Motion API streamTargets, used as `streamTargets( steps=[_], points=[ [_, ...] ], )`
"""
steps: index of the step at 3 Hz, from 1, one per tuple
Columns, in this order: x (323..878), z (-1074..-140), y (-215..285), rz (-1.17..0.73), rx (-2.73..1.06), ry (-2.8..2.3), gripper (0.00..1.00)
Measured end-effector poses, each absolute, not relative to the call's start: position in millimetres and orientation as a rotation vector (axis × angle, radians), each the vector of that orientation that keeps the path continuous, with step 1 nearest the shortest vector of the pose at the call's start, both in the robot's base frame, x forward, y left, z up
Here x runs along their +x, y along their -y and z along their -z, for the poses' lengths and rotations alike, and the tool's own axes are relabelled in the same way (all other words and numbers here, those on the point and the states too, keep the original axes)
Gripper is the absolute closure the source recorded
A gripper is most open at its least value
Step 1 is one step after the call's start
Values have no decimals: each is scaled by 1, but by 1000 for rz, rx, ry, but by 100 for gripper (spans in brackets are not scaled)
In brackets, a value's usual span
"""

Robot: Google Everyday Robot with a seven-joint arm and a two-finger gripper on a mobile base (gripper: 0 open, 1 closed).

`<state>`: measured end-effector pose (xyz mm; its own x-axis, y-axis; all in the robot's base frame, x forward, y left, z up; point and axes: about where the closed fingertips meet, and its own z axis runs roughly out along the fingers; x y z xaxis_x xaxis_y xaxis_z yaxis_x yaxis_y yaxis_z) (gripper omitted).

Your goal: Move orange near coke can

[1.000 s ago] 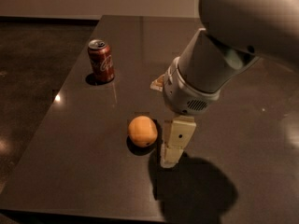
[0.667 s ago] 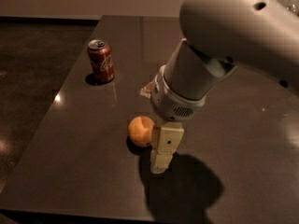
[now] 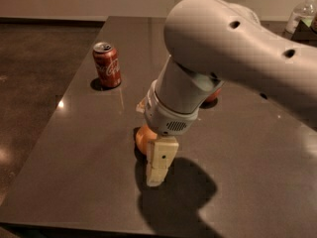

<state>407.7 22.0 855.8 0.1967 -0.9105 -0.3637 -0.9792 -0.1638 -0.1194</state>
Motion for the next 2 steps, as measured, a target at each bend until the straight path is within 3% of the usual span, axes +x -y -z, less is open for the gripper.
streamTargets(
  steps=[2],
  points=[
    [416,-853,-27,-285,-2164,-1777,54]
  ],
)
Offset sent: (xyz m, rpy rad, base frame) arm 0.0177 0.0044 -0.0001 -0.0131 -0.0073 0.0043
